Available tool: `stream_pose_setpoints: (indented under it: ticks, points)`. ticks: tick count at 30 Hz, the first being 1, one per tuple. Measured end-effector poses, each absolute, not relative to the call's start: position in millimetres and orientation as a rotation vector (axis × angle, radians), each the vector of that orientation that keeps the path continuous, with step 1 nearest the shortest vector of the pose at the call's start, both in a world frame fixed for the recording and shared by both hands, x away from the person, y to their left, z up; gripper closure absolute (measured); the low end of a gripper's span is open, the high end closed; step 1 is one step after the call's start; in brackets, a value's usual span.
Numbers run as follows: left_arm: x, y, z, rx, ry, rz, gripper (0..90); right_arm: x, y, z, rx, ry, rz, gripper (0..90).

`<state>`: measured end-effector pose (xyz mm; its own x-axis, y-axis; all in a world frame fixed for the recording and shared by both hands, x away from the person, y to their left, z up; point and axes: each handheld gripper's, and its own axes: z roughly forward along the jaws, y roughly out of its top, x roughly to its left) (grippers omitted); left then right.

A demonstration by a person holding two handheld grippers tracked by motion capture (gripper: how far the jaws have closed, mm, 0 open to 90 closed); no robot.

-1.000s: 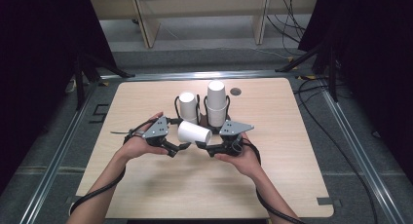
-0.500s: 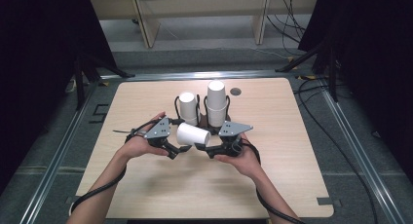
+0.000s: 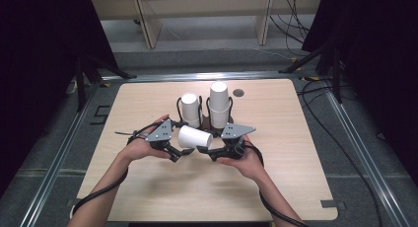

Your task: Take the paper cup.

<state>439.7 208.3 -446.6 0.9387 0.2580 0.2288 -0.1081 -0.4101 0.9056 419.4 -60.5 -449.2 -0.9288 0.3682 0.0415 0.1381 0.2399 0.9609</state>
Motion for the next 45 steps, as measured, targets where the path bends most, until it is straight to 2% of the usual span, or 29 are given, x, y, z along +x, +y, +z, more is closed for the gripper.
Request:
stream_pose_setpoints:
  ticks: [13,20,45]
  points:
    - [440,213,-447,1.942,0.088,0.374,12.4,421,-63,-450,0.495,2.349,1.789,34.6]
    - [438,216,-446,1.930,0.063,0.381,17.1,424,-63,-453,0.543,2.365,1.812,30.6]
    - [434,221,-445,1.909,0.046,0.385,22.3,426,-63,-454,0.544,2.362,1.841,29.4]
